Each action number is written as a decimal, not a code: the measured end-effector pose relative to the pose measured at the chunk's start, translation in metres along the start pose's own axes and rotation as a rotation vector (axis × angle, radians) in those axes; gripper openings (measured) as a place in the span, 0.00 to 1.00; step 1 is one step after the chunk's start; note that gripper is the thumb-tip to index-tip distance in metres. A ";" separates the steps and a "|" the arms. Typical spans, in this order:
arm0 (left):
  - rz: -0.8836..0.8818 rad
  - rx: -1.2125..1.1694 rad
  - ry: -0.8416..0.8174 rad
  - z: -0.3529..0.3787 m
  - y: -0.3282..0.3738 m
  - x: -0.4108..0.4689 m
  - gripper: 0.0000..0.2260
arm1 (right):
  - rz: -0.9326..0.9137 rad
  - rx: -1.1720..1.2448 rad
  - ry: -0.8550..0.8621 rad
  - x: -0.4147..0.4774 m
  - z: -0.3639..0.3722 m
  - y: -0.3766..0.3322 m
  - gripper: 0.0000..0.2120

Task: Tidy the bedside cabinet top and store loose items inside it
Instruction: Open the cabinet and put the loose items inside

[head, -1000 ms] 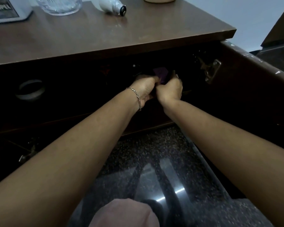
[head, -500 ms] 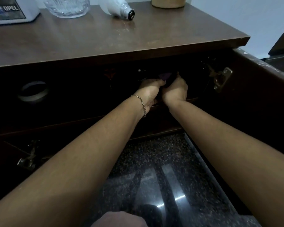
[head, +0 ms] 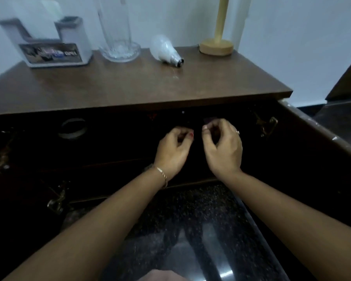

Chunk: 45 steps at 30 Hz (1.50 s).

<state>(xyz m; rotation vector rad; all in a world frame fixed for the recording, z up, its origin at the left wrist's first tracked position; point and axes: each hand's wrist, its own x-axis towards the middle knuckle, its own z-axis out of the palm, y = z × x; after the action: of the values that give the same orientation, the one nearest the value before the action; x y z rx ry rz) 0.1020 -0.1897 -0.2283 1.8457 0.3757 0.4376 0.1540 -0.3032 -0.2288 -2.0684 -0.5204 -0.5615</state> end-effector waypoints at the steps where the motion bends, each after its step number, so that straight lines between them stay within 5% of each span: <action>1: 0.060 0.036 -0.001 -0.010 0.005 -0.008 0.05 | -0.047 0.029 -0.010 -0.001 -0.005 -0.009 0.07; 10: 0.423 0.207 0.139 -0.087 0.078 -0.026 0.12 | -0.231 0.127 -0.049 0.033 -0.027 -0.111 0.06; 15: 0.322 0.150 0.281 -0.113 0.101 0.002 0.09 | -0.130 0.103 -0.103 0.066 -0.025 -0.132 0.05; 20: 0.126 0.102 0.272 -0.130 0.096 0.045 0.02 | -0.012 -0.096 -0.382 0.104 -0.010 -0.134 0.03; 25: -0.025 0.069 0.219 -0.135 0.097 0.080 0.06 | 0.150 -0.180 -0.348 0.134 0.020 -0.128 0.25; 30: 0.010 0.137 0.201 -0.131 0.091 0.101 0.10 | 0.245 -0.189 -0.363 0.162 0.041 -0.114 0.32; 45: -0.008 0.234 0.255 -0.125 0.097 0.113 0.09 | 0.171 -0.048 -0.297 0.188 0.053 -0.079 0.12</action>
<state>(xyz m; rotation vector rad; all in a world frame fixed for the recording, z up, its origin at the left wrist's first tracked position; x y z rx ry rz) 0.1465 -0.0629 -0.0877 2.0186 0.6295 0.6483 0.2718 -0.1908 -0.0960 -2.2304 -0.4964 -0.1683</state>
